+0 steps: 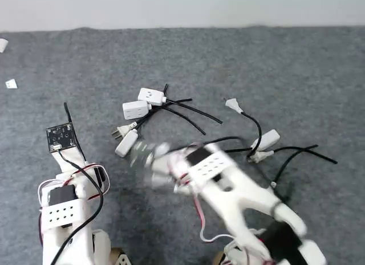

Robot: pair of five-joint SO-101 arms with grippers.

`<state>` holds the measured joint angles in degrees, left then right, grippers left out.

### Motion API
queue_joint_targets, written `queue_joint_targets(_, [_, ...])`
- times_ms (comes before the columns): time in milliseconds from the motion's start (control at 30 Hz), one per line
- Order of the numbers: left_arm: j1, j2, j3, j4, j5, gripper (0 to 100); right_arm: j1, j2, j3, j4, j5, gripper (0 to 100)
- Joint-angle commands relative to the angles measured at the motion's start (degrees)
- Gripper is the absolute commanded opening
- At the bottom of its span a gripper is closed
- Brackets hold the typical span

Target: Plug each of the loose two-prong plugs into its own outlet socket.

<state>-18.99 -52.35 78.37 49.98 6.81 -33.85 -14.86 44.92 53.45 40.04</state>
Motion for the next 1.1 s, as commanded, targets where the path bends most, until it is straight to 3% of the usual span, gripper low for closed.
queue_joint_targets(0, [-0.2, -1.1, 0.1, -1.1, -0.4, 1, 11.3, -9.4, -3.7, 0.0, -12.6, 0.8])
queue_joint_targets(100, [0.0, -1.1, 0.1, -1.1, -0.4, 1, 21.8, -14.4, -3.3, 0.0, -22.1, 0.8])
queue_joint_targets(333, [5.5, -1.1, 0.4, -1.1, -0.3, 1, 42.3, -15.8, 2.5, -2.3, -31.6, 0.8])
queue_joint_targets(433, [11.3, -1.0, 0.4, -0.5, 0.9, 1, 50.2, -15.8, 5.1, -5.6, -35.3, 0.8])
queue_joint_targets(500, [19.3, -0.6, 0.1, -0.3, 5.8, 1, 53.8, -15.7, 6.9, -6.8, -36.8, 0.8])
queue_joint_targets(600, [30.5, -0.4, -1.6, 3.4, 12.4, 1, 55.8, -16.0, 9.2, -6.4, -36.9, 0.8])
queue_joint_targets(833, [40.8, 5.5, -4.5, -0.4, 15.9, 1, 58.2, -15.6, 11.3, -6.6, -36.7, 1.2])
queue_joint_targets(1067, [42.8, 31.1, -18.6, -3.2, 17.8, 1, 57.8, -15.5, 11.3, -6.7, -37.2, 2.7])
